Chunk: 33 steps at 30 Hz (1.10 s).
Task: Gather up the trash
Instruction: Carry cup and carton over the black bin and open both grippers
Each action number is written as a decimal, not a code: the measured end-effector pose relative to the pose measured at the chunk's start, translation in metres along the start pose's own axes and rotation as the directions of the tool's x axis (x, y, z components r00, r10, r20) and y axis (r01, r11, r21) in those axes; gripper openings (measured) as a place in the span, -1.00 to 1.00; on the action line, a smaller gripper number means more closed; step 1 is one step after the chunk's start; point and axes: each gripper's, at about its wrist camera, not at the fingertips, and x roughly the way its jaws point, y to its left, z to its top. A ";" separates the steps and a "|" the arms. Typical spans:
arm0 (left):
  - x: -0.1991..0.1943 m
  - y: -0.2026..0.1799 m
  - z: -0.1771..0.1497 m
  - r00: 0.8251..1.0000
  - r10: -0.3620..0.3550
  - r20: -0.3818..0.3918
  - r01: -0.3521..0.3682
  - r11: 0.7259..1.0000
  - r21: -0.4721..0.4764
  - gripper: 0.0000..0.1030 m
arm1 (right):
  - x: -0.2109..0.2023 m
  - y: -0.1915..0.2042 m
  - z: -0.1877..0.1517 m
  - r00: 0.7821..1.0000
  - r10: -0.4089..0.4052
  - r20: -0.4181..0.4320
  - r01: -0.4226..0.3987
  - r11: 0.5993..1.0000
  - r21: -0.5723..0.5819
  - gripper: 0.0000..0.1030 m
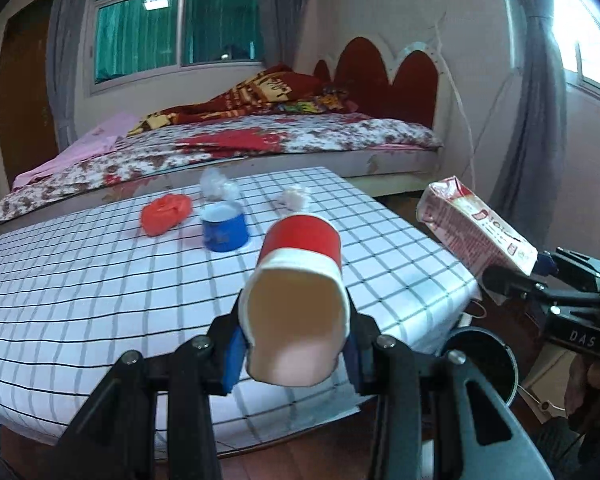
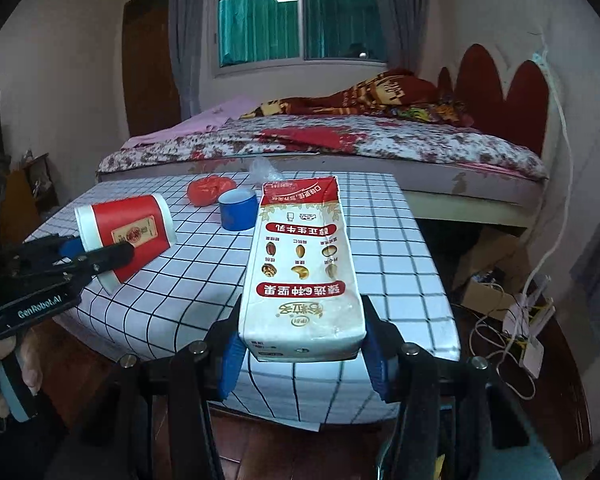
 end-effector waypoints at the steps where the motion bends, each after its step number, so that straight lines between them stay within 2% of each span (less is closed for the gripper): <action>1: 0.000 -0.007 -0.001 1.000 -0.006 -0.002 0.006 1.000 0.007 -0.19 | -0.005 -0.003 -0.004 1.000 -0.009 0.001 0.009 1.000 0.004 0.03; 9: 0.009 -0.068 -0.005 0.995 -0.101 -0.019 0.102 0.992 0.072 -0.19 | -0.039 -0.044 -0.029 0.996 -0.093 -0.002 0.093 0.994 0.061 0.03; 15: 0.020 -0.103 -0.009 0.985 -0.168 -0.051 0.173 0.978 0.117 -0.19 | -0.060 -0.078 -0.052 0.987 -0.157 -0.016 0.158 0.981 0.111 0.03; 26: 0.044 -0.171 -0.032 0.950 -0.274 -0.150 0.300 0.935 0.190 -0.19 | -0.085 -0.137 -0.105 0.961 -0.257 -0.104 0.270 0.952 0.142 0.03; 33: 0.056 -0.208 -0.044 0.925 -0.320 -0.206 0.364 0.902 0.233 -0.19 | -0.084 -0.161 -0.136 0.951 -0.259 -0.170 0.284 0.948 0.145 0.03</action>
